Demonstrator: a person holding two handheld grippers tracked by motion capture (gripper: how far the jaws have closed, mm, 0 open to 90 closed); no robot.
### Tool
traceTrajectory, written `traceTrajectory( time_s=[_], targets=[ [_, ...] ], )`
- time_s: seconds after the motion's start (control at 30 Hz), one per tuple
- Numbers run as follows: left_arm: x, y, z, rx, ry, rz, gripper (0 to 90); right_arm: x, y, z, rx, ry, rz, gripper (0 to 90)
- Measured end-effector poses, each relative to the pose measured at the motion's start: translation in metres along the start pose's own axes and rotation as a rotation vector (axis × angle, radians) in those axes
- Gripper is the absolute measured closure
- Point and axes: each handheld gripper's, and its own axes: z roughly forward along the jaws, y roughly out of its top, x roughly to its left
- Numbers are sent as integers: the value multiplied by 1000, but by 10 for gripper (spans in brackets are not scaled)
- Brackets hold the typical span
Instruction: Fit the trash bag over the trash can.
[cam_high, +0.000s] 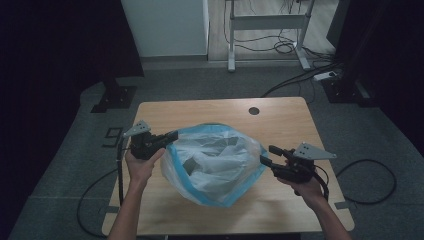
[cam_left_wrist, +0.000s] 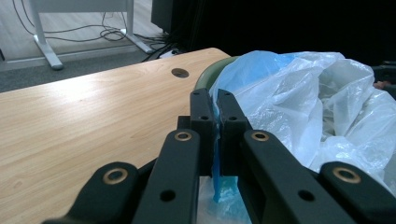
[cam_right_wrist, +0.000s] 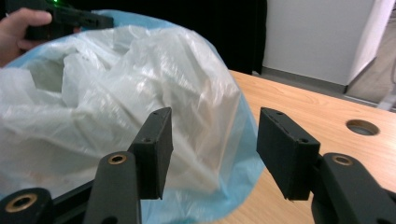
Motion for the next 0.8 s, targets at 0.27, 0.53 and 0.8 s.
traceTrajectory(
  time_s=[0.27,0.53,0.8],
  targets=[
    [1,0,1,0,1,-4,873,-12,3,17,-9,84,29,501],
    [3,0,2,-14,7,-3,889,-10,4,27,13,101,-8,886],
    [9,0,3,-36,28,-10,895,-7,13,36,14,-16,-39,893]
  ],
)
